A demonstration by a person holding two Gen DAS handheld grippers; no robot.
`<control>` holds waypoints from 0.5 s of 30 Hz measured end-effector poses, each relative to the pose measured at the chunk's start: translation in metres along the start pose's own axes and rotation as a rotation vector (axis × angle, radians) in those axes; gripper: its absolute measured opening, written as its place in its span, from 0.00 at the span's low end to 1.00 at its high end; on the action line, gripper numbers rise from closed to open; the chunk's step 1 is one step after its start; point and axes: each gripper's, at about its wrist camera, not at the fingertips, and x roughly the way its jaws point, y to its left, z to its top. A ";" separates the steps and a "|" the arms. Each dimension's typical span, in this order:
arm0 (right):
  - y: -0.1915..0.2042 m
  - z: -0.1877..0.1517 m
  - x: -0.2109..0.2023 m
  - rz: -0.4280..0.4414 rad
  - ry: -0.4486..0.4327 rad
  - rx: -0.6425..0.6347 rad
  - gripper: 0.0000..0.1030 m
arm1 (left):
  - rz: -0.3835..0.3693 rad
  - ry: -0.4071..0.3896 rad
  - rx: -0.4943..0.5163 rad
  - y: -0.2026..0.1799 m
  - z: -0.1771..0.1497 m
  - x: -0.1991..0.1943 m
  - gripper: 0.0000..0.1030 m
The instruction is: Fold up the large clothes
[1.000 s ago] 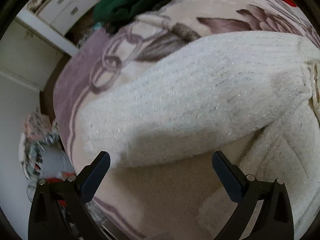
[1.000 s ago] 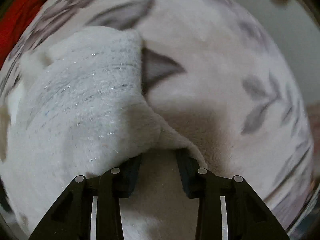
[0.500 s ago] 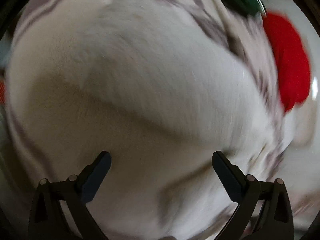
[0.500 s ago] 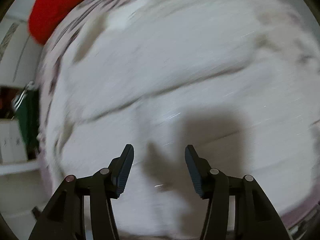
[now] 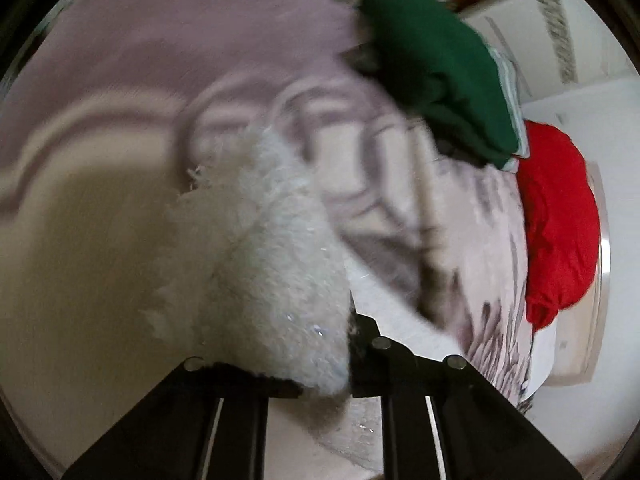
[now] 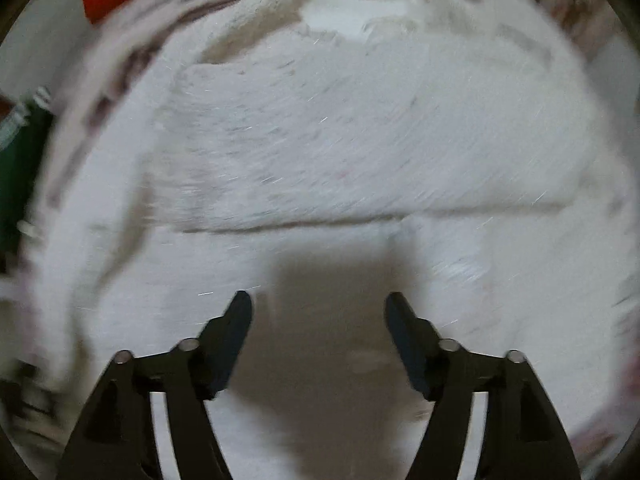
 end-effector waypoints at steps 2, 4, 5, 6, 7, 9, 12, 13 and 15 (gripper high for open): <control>0.003 -0.001 -0.006 -0.124 -0.054 -0.075 0.75 | -0.008 -0.021 0.076 -0.025 0.013 0.000 0.10; 0.009 0.005 -0.005 -0.195 -0.085 -0.110 0.77 | -0.012 -0.042 0.151 -0.051 0.021 -0.001 0.10; 0.005 0.004 -0.002 -0.203 -0.081 -0.108 0.77 | -0.017 -0.059 0.207 -0.072 0.023 -0.005 0.10; 0.005 0.006 0.001 -0.192 -0.068 -0.091 0.77 | -0.020 -0.068 0.236 -0.080 0.023 -0.008 0.10; 0.003 0.010 0.005 -0.176 -0.054 -0.076 0.77 | -0.026 -0.088 0.301 -0.103 0.021 -0.013 0.10; 0.020 0.032 0.014 -0.139 -0.035 -0.044 0.77 | -0.030 -0.126 0.412 -0.139 0.011 -0.023 0.10; 0.030 0.066 0.019 -0.038 -0.032 0.017 0.77 | -0.053 -0.170 0.591 -0.197 -0.019 -0.035 0.10; 0.030 0.079 0.020 0.012 -0.027 0.039 0.77 | -0.065 -0.176 0.632 -0.211 -0.026 -0.038 0.10; 0.031 0.107 0.017 0.107 -0.017 0.090 0.77 | -0.097 -0.178 0.758 -0.250 -0.063 -0.046 0.10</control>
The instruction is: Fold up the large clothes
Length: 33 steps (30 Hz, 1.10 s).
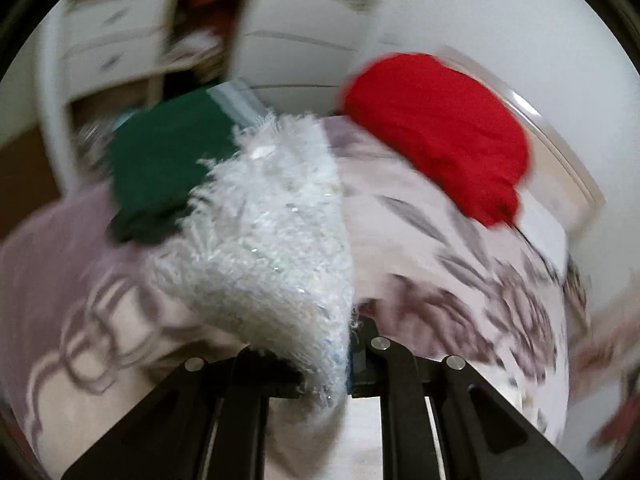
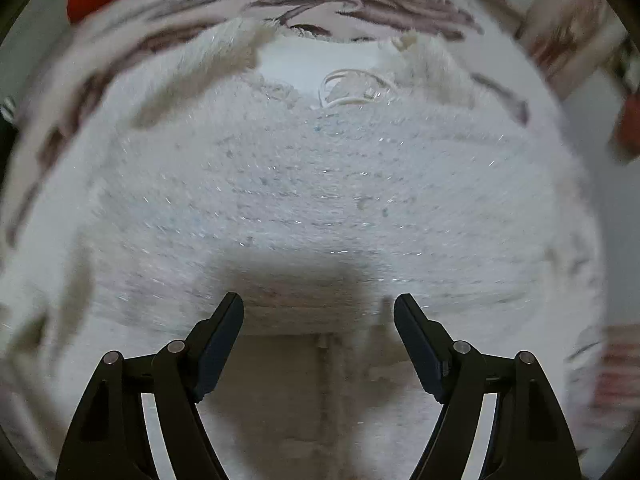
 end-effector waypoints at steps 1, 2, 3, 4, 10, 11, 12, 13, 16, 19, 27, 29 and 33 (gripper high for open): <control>-0.001 0.006 -0.005 0.025 0.003 0.026 0.77 | -0.021 0.000 0.061 -0.030 -0.002 -0.002 0.10; -0.015 0.006 -0.007 0.051 0.005 0.055 0.77 | -0.048 0.002 0.132 -0.064 -0.010 -0.007 0.10; -0.029 0.007 -0.008 0.072 0.008 0.080 0.77 | -0.071 0.007 0.180 -0.091 -0.017 -0.009 0.10; -0.047 0.005 -0.012 0.098 0.013 0.119 0.77 | -0.098 0.017 0.234 -0.122 -0.028 -0.011 0.10; -0.165 -0.005 -0.037 0.131 0.023 0.311 0.77 | -0.298 0.163 0.509 -0.303 -0.147 -0.010 0.10; -0.192 -0.011 -0.041 0.122 0.024 0.340 0.77 | -0.327 0.197 0.575 -0.337 -0.181 -0.009 0.10; -0.218 -0.014 -0.044 0.108 0.030 0.362 0.77 | -0.341 0.218 0.624 -0.357 -0.206 -0.007 0.10; -0.240 -0.015 -0.045 0.097 0.034 0.377 0.77 | -0.354 0.239 0.668 -0.376 -0.231 -0.006 0.10; -0.309 -0.027 -0.048 0.055 0.057 0.433 0.77 | -0.327 0.299 0.769 -0.413 -0.285 0.002 0.11; -0.364 -0.043 -0.048 0.050 0.087 0.475 0.77 | -0.246 0.378 0.850 -0.434 -0.326 0.015 0.17; -0.428 -0.050 -0.041 0.276 0.089 0.584 0.77 | -0.268 0.388 0.775 -0.409 -0.306 -0.017 0.89; -0.424 -0.038 -0.042 0.355 0.084 0.596 0.77 | -0.193 0.362 0.759 -0.383 -0.286 -0.016 0.89; -0.401 0.000 -0.033 0.524 0.095 0.584 0.77 | 0.049 0.306 0.693 -0.314 -0.229 0.002 0.89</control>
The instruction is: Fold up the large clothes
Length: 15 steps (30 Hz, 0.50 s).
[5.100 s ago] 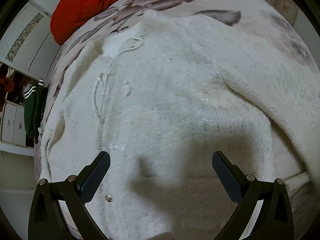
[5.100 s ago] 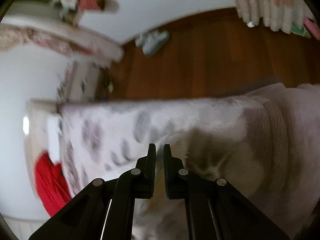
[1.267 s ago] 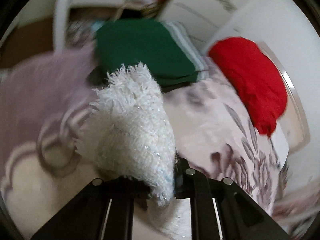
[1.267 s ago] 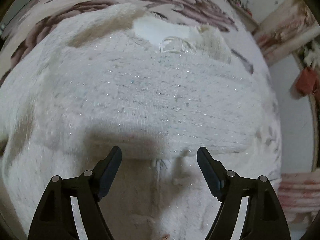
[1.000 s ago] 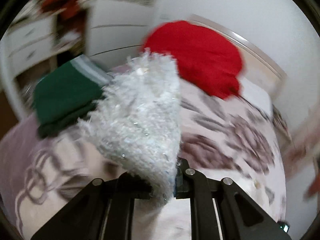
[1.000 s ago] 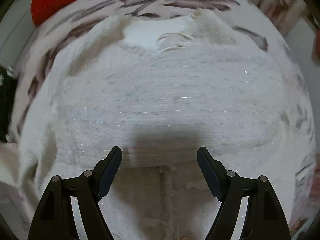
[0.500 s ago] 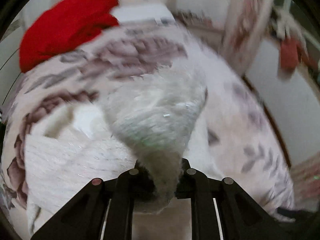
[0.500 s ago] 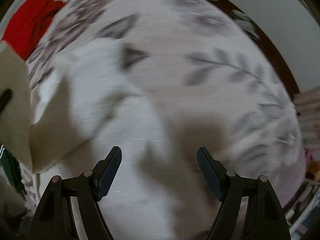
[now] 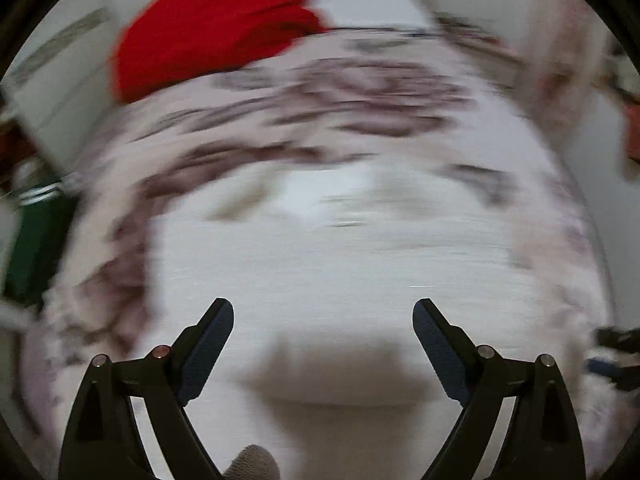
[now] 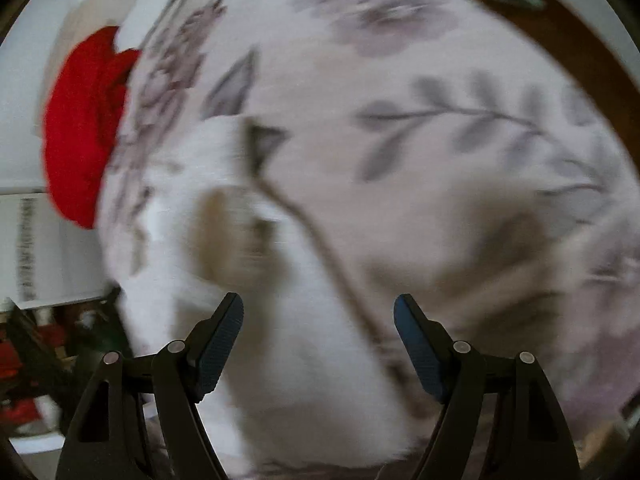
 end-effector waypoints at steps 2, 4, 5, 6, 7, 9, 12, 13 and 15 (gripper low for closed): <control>0.024 0.016 0.022 0.045 0.025 -0.039 0.77 | 0.111 0.020 -0.054 0.045 0.004 0.016 0.89; 0.044 0.027 0.048 0.023 0.072 -0.080 0.77 | 0.218 0.058 -0.107 0.086 0.004 0.036 0.89; 0.055 0.035 0.068 -0.011 0.102 -0.102 0.77 | 0.253 0.071 -0.141 0.104 0.006 0.044 0.89; 0.065 0.040 0.085 -0.014 0.132 -0.123 0.77 | 0.277 0.075 -0.175 0.121 0.007 0.048 0.89; 0.072 0.041 0.096 -0.014 0.159 -0.138 0.76 | 0.287 0.076 -0.197 0.133 0.006 0.050 0.89; 0.093 0.043 0.118 0.010 0.196 -0.176 0.38 | 0.307 0.066 -0.252 0.156 0.010 0.053 0.89; 0.125 0.043 0.107 -0.016 0.096 -0.255 0.06 | 0.308 0.052 -0.298 0.173 0.017 0.055 0.89; 0.136 0.044 0.093 -0.015 0.041 -0.282 0.06 | 0.298 0.055 -0.310 0.177 0.020 0.058 0.89; 0.149 0.050 0.065 0.011 -0.054 -0.290 0.06 | 0.249 0.050 -0.348 0.181 0.026 0.062 0.89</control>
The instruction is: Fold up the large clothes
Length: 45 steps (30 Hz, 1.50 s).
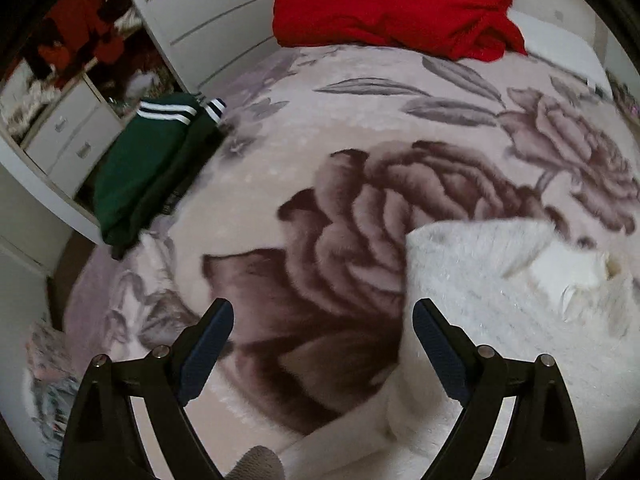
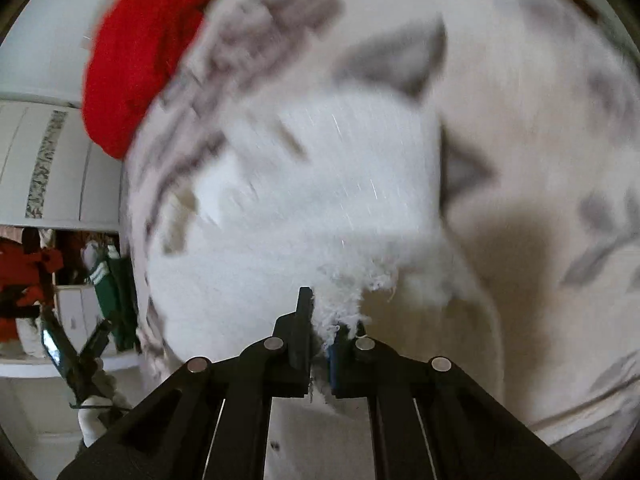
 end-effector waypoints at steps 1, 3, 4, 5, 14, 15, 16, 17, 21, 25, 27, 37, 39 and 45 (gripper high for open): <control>0.002 0.006 -0.011 -0.006 -0.041 -0.003 0.06 | -0.011 0.001 -0.006 -0.001 0.005 0.003 0.89; 0.002 0.015 -0.018 -0.066 -0.085 -0.021 0.06 | -0.027 -0.010 0.003 -0.007 0.012 0.007 0.89; 0.000 0.017 -0.011 -0.112 -0.075 -0.030 0.06 | -0.017 -0.020 0.028 -0.014 0.012 0.012 0.89; -0.004 0.017 -0.003 -0.140 -0.056 -0.033 0.06 | -0.002 -0.017 0.049 -0.018 0.012 0.017 0.89; -0.019 0.023 0.026 -0.216 0.130 0.070 0.53 | 0.003 0.036 0.139 -0.028 -0.008 0.036 0.89; -0.016 0.023 0.018 -0.201 0.108 0.076 0.53 | -0.004 0.042 0.161 -0.033 -0.012 0.039 0.89; -0.012 0.023 0.013 -0.179 0.097 0.081 0.53 | -0.001 0.053 0.189 -0.040 -0.015 0.046 0.89; -0.007 0.022 0.014 -0.151 0.111 0.084 0.53 | 0.006 0.056 0.203 -0.045 -0.017 0.053 0.89; 0.014 0.022 0.053 -0.135 0.229 -0.020 0.53 | 0.078 0.102 0.285 -0.064 -0.021 0.101 0.92; 0.015 0.019 0.109 -0.268 0.277 -0.166 0.44 | 0.090 0.085 0.284 -0.063 -0.012 0.118 1.00; 0.008 0.021 0.131 -0.301 0.315 -0.179 0.42 | 0.080 0.110 0.275 -0.058 -0.007 0.116 1.00; 0.009 -0.041 0.030 -0.112 0.362 0.019 0.49 | 0.029 0.196 0.237 -0.007 -0.107 -0.013 1.00; -0.006 -0.096 0.025 -0.061 0.470 0.130 0.49 | 0.047 0.253 0.238 0.001 -0.148 -0.028 1.00; -0.074 -0.269 0.061 0.146 0.689 0.624 0.49 | 0.159 0.369 0.225 0.019 -0.245 -0.041 1.00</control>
